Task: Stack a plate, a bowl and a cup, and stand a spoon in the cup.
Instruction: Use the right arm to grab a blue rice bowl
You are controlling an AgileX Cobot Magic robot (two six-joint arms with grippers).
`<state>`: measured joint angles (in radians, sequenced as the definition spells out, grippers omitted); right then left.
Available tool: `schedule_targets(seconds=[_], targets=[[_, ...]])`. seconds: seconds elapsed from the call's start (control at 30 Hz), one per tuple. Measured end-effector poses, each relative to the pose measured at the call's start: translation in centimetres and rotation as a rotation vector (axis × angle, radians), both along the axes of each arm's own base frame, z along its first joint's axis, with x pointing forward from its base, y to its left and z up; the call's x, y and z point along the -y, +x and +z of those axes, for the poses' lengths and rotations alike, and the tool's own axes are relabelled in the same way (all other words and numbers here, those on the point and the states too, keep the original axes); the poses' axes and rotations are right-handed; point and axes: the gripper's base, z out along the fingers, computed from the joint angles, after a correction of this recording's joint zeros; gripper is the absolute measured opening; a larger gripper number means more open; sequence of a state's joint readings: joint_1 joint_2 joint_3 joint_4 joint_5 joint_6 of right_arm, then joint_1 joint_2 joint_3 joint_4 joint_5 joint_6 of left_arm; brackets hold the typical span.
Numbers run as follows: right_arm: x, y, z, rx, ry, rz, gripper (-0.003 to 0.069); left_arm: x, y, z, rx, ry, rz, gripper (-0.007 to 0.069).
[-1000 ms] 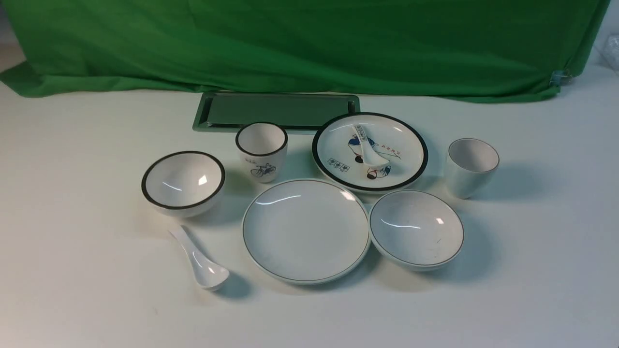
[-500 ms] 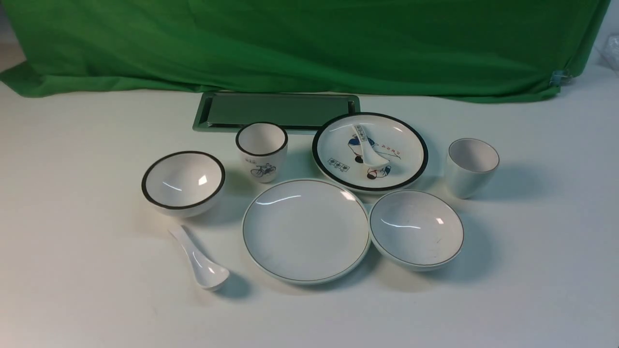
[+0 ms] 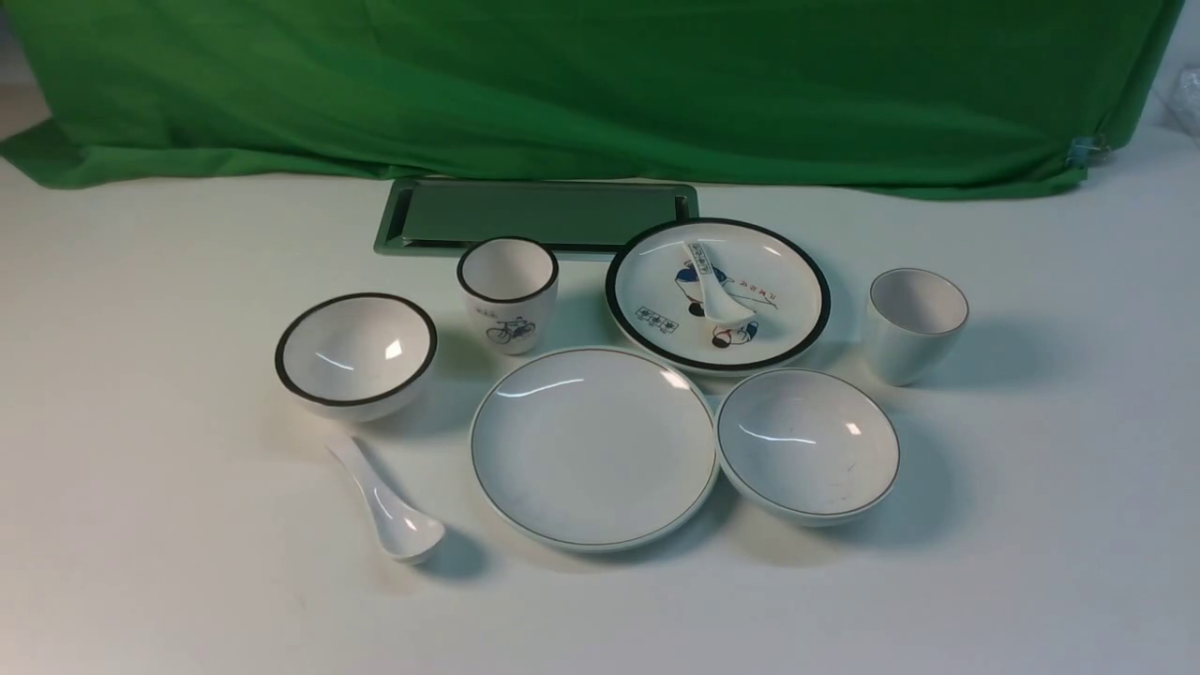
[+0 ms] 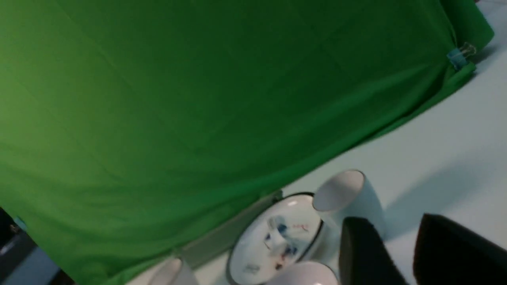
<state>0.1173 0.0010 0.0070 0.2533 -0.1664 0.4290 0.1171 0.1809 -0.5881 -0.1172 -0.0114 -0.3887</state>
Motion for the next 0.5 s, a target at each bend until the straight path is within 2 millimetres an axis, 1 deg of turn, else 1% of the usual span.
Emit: schedule_targets(seconds=[0.03,0.1,0.13,0.17,0.2,0.23,0.27,0.3,0.33,0.37,0.4,0.43,0.5], targets=[[0.0,0.0,0.1,0.013,0.003,-0.003,0.0239,0.0,0.7,0.6,-0.120,0.017,-0.001,0.0004],[0.1,0.0,0.3,0.032,0.007,-0.008,0.0239,0.0,3.0,2.1,-0.363,0.063,-0.002,0.0004],[0.1,0.0,0.3,0.032,0.007,-0.008,0.0239,0.0,3.0,1.8,-0.388,0.069,-0.002,0.0004],[0.1,0.0,0.4,0.042,0.015,-0.010,0.0239,-0.1,5.3,2.1,-0.589,0.100,-0.025,0.0004],[0.1,0.0,0.4,0.047,0.021,-0.011,0.0239,-0.1,7.3,1.6,-0.752,0.122,-0.059,0.0004],[0.1,0.0,0.4,0.047,0.023,-0.011,0.0239,0.0,7.2,1.7,-0.763,0.127,-0.064,0.0004],[0.1,0.0,0.4,0.030,0.026,-0.003,0.0228,0.1,10.1,0.3,-0.958,0.148,-0.136,0.0004],[-0.1,-0.1,0.3,-0.019,0.022,0.022,0.0208,0.2,12.2,-0.9,-1.072,0.158,-0.193,0.0004],[-0.3,-0.1,0.8,-0.047,0.007,0.045,0.0175,0.4,13.6,-1.8,-1.140,0.174,-0.252,0.0004],[-0.6,-0.2,1.4,-0.106,-0.039,0.084,0.0130,0.6,15.7,-3.3,-1.226,0.179,-0.318,0.0004],[-0.9,-0.2,2.5,-0.148,-0.092,0.122,0.0086,0.9,17.5,-4.6,-1.288,0.184,-0.377,0.0004],[-1.2,-0.2,3.6,-0.193,-0.153,0.163,0.0059,1.3,19.0,-5.9,-1.346,0.189,-0.426,0.0003],[-1.8,0.1,6.4,-0.274,-0.257,0.237,0.0036,2.2,21.4,-8.4,-1.445,0.219,-0.490,0.0000]])
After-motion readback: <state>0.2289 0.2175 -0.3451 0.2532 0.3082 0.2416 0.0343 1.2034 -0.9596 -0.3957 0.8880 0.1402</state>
